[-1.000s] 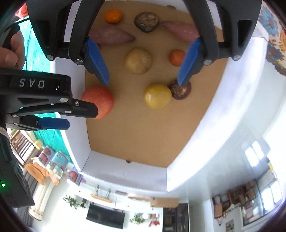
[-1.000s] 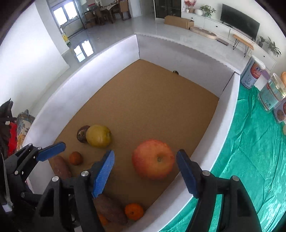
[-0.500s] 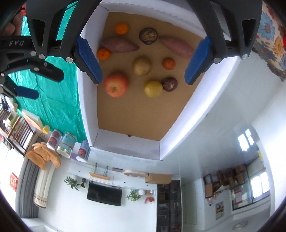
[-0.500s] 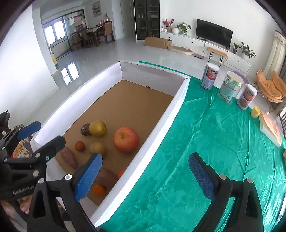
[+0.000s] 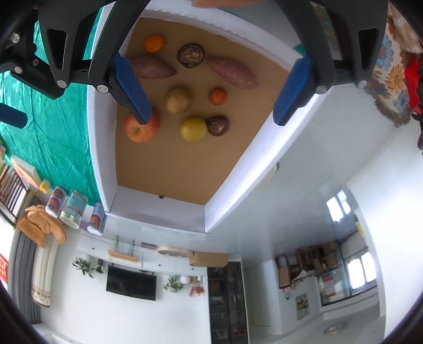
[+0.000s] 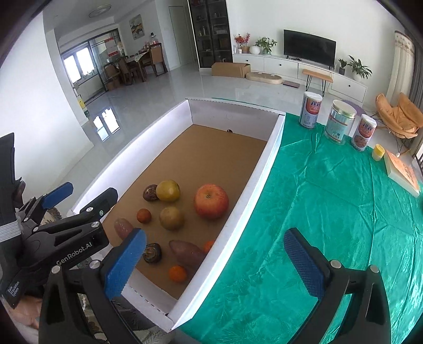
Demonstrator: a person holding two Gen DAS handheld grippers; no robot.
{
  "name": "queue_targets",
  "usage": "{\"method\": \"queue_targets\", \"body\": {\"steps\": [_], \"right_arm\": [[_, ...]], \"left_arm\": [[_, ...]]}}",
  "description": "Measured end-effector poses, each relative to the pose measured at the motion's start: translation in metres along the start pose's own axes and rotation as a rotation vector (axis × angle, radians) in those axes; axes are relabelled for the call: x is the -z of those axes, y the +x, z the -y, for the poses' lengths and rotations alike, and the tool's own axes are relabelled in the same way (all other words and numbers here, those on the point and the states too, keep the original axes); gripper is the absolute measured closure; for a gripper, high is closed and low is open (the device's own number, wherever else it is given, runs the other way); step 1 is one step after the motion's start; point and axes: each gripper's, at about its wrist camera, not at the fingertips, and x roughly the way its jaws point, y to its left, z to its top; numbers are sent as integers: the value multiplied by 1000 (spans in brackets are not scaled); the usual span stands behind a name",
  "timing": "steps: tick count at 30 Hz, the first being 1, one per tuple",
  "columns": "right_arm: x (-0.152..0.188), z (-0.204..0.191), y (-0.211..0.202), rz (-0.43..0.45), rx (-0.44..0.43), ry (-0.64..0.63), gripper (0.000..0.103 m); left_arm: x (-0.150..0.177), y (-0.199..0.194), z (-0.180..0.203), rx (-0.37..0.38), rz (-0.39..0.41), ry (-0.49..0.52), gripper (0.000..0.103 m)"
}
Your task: Organize fruits
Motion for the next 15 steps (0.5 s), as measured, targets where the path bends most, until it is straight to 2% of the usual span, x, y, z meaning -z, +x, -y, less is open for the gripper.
{"method": "queue_targets", "body": {"steps": [8, 15], "right_arm": [[2, -5, 9, -25, -19, 25, 0], [2, -9, 12, -34, -10, 22, 0]], "left_arm": [[3, 1, -3, -42, 6, 40, 6], [4, 2, -2, -36, -1, 57, 5]]}}
